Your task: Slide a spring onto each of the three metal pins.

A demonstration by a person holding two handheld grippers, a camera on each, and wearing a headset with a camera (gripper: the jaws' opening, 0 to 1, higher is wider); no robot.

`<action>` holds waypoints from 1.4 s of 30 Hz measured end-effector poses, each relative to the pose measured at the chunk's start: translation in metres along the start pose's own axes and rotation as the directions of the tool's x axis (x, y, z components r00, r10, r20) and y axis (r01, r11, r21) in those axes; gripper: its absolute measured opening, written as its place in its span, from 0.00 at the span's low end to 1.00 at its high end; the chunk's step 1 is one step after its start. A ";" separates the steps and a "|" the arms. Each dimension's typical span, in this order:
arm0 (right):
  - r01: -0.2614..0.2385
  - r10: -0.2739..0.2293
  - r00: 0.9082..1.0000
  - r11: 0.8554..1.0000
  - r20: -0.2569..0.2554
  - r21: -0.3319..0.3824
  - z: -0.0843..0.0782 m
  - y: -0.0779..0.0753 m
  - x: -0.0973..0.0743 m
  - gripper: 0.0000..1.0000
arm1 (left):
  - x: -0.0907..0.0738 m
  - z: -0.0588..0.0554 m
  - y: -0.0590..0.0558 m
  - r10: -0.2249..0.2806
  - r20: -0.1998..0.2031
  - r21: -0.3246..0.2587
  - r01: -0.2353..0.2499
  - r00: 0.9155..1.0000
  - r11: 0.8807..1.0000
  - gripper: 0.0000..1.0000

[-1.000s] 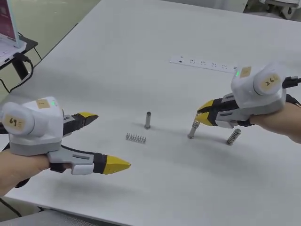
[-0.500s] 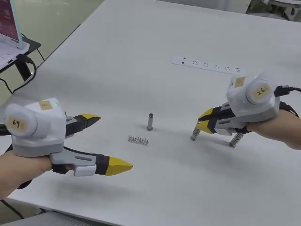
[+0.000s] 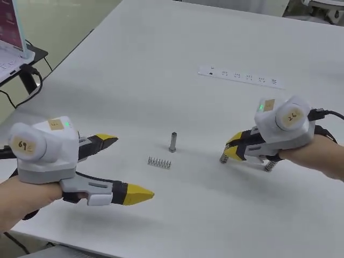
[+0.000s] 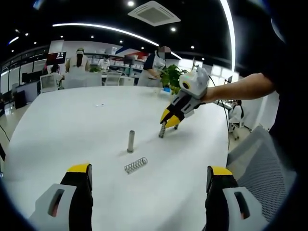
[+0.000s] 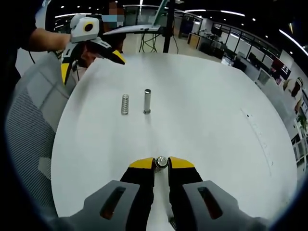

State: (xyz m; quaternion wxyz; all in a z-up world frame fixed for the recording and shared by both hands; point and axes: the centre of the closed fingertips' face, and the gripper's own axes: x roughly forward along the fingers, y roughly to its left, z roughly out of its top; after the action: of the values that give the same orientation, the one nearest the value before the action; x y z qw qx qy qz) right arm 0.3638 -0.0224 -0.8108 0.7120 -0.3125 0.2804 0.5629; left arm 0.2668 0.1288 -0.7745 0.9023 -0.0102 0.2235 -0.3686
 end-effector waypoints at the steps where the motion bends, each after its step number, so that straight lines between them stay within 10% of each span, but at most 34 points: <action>1: -0.001 0.001 1.000 1.000 0.005 -0.004 0.001 0.000 0.000 0.08 | 0.000 0.000 0.000 0.000 0.000 -0.001 0.000 1.000 1.000 0.96; 18: 0.042 -0.044 0.997 0.999 0.068 0.034 0.010 -0.006 -0.018 0.16 | 0.001 0.008 -0.004 -0.009 0.011 0.014 0.009 1.000 1.000 0.96; 42: 0.004 -0.057 0.961 0.982 0.272 0.190 0.014 0.030 -0.056 0.21 | 0.003 0.012 -0.006 -0.016 0.013 0.018 0.016 1.000 1.000 0.97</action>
State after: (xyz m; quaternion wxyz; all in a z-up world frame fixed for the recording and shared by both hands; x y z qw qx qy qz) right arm 0.3230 -0.0417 -0.7635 0.7789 -0.1669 0.2252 0.5611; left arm 0.2694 0.1205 -0.7641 0.9007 -0.0062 0.2143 -0.3778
